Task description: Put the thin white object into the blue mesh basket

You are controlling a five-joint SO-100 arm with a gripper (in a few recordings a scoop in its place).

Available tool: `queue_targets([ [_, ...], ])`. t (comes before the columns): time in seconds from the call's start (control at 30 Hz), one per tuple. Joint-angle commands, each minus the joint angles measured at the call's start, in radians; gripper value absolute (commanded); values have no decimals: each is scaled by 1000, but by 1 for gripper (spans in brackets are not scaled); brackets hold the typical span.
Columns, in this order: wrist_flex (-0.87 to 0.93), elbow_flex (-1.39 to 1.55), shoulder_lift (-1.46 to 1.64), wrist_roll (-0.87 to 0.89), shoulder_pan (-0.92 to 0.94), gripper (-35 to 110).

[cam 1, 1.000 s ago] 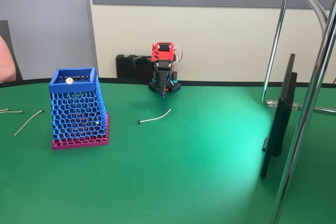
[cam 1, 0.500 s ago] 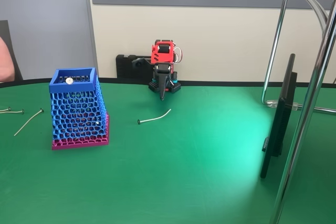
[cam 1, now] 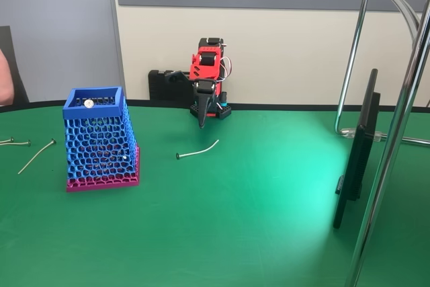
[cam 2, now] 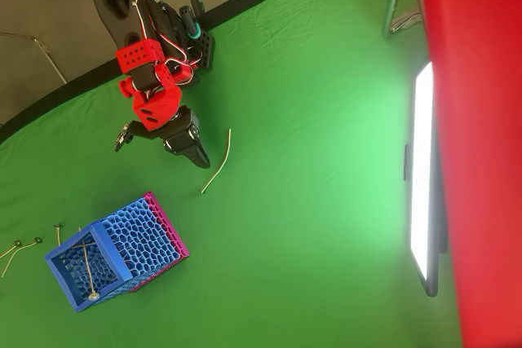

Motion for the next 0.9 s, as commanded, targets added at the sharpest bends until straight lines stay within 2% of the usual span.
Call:
queue_targets([
  [0.0,-35,-126,-167,-32,28,1],
  [0.4,-35,-318,-497,-135,94,1],
  [0.53,28,-407,-604,-166,117,2],
  [0.7,106,-489,-698,-212,137,13],
  [0.87,233,-612,-811,-245,138,18],
])
